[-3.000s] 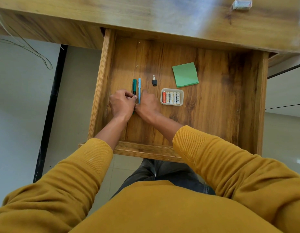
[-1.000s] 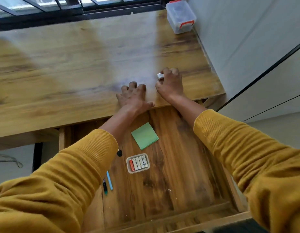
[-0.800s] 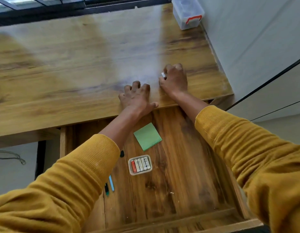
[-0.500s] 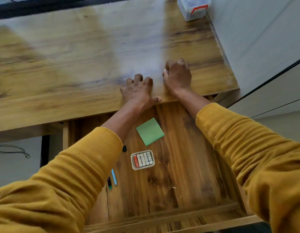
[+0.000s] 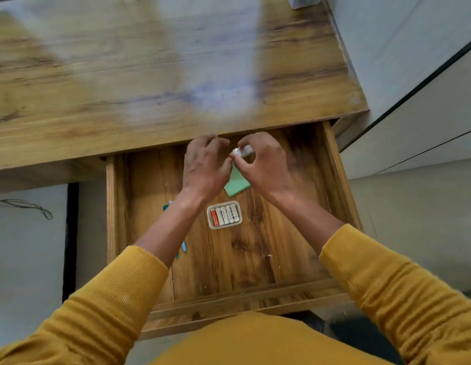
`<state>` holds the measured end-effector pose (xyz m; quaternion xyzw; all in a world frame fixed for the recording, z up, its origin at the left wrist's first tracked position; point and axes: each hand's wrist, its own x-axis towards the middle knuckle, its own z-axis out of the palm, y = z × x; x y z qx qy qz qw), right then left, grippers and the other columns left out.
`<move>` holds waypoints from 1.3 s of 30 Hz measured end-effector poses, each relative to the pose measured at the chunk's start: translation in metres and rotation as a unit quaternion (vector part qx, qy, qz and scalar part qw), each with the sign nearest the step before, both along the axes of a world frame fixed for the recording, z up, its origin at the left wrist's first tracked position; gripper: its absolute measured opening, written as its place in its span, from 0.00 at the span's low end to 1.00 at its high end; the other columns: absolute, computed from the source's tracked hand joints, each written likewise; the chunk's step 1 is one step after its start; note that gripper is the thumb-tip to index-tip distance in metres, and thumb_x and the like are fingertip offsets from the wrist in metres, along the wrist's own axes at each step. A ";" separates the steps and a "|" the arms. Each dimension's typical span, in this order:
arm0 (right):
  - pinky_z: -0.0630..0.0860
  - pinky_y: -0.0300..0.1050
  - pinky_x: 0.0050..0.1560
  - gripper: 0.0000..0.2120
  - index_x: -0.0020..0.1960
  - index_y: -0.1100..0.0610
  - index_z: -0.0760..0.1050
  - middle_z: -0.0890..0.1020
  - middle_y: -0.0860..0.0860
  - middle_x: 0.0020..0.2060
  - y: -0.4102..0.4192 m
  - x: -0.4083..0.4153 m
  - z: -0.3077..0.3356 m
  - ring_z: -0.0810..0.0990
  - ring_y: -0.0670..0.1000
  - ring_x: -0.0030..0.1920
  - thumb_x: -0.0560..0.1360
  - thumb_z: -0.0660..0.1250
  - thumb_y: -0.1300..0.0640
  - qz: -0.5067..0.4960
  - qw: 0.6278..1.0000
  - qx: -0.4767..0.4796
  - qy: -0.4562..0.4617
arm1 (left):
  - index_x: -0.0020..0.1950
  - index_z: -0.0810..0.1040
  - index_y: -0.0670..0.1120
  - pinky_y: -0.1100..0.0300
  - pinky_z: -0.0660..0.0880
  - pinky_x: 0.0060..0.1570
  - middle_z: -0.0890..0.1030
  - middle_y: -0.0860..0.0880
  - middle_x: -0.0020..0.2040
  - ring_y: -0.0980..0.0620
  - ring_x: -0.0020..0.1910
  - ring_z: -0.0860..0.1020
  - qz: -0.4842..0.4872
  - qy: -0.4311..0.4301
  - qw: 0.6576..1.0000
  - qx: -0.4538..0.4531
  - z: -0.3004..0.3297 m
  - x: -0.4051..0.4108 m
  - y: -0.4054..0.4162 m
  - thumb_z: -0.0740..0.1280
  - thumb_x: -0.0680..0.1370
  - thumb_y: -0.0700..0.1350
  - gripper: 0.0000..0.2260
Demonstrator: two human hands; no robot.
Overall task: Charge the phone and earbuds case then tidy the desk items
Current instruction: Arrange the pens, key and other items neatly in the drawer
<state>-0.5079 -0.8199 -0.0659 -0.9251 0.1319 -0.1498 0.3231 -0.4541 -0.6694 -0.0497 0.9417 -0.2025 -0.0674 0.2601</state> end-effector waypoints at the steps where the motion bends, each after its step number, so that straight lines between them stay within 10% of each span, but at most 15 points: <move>1: 0.76 0.45 0.51 0.12 0.52 0.54 0.82 0.83 0.51 0.49 0.005 -0.011 -0.005 0.80 0.51 0.51 0.74 0.76 0.48 0.004 1.000 0.006 0.010 | 0.70 0.80 0.51 0.50 0.68 0.73 0.77 0.48 0.70 0.46 0.73 0.71 0.002 -0.002 1.000 0.004 -0.004 -0.013 0.008 0.71 0.80 0.51 0.18; 11: 0.69 0.37 0.50 0.14 0.59 0.56 0.82 0.81 0.52 0.55 0.014 -0.084 -0.055 0.80 0.52 0.55 0.74 0.77 0.58 0.017 0.987 -0.014 0.158 | 0.83 0.62 0.51 0.45 0.67 0.75 0.66 0.47 0.80 0.44 0.78 0.65 0.027 0.185 0.980 0.072 -0.053 -0.106 0.067 0.76 0.77 0.54 0.38; 17: 0.72 0.41 0.66 0.25 0.69 0.55 0.76 0.77 0.54 0.68 0.020 -0.099 -0.060 0.76 0.54 0.69 0.74 0.76 0.67 0.094 0.976 0.007 0.198 | 0.85 0.56 0.50 0.44 0.63 0.78 0.60 0.47 0.84 0.43 0.82 0.61 0.031 0.211 0.976 0.050 -0.057 -0.115 0.069 0.77 0.78 0.48 0.42; 32: 0.76 0.49 0.68 0.21 0.69 0.55 0.76 0.79 0.53 0.66 0.019 -0.091 -0.066 0.76 0.53 0.67 0.77 0.72 0.59 0.112 0.975 -0.024 0.190 | 0.85 0.57 0.48 0.45 0.64 0.78 0.62 0.46 0.83 0.43 0.82 0.62 0.033 0.190 0.981 0.036 -0.062 -0.112 0.071 0.75 0.79 0.49 0.40; 39: 0.64 0.56 0.79 0.23 0.79 0.56 0.69 0.68 0.55 0.80 0.010 -0.053 -0.067 0.64 0.58 0.80 0.84 0.61 0.55 0.110 0.957 -0.105 0.248 | 0.85 0.62 0.48 0.46 0.53 0.82 0.62 0.47 0.85 0.46 0.85 0.55 -0.017 0.162 0.986 0.021 -0.061 -0.085 0.043 0.55 0.88 0.60 0.28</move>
